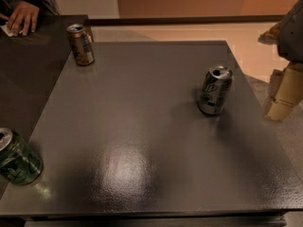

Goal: Pick orange can

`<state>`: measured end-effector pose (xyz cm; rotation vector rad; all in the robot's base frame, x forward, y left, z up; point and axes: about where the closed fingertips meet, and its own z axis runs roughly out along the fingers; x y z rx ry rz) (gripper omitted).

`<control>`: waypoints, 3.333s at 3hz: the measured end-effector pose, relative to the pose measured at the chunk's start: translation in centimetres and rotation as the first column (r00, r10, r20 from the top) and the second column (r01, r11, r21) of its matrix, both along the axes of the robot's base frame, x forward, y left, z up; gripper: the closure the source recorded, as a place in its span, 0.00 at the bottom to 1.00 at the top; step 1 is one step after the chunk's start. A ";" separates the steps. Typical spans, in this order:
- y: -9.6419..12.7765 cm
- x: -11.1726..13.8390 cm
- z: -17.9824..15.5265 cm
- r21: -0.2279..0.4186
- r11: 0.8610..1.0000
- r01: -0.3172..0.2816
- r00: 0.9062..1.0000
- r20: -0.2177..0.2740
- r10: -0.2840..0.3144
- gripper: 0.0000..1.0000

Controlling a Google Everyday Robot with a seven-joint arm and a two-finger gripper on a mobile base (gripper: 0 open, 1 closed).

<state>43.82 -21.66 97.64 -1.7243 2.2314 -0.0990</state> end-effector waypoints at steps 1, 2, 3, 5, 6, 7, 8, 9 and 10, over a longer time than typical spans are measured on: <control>0.0 0.0 0.0 0.000 1.000 0.000 1.000 0.000 0.000 0.00; 0.0 0.2 0.1 0.012 1.000 0.010 1.000 -0.005 -0.010 0.00; 0.8 2.6 -0.2 0.101 0.993 0.056 0.998 0.004 -0.056 0.00; 4.6 11.1 -1.1 0.296 0.950 0.096 0.993 0.035 -0.111 0.00; 7.3 15.5 -0.9 0.374 0.923 0.088 0.992 0.048 -0.114 0.00; 11.0 19.3 -1.5 0.423 0.900 0.105 0.989 0.048 -0.138 0.00; 14.4 22.0 -2.0 0.462 0.877 0.134 0.986 0.031 -0.166 0.00; 17.9 23.4 -2.3 0.500 0.852 0.157 0.981 0.018 -0.191 0.00; 21.4 24.0 -2.3 0.535 0.829 0.162 0.978 0.024 -0.207 0.00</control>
Offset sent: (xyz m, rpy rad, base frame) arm 0.0047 -0.0020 -0.0038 0.0264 0.0375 -0.0208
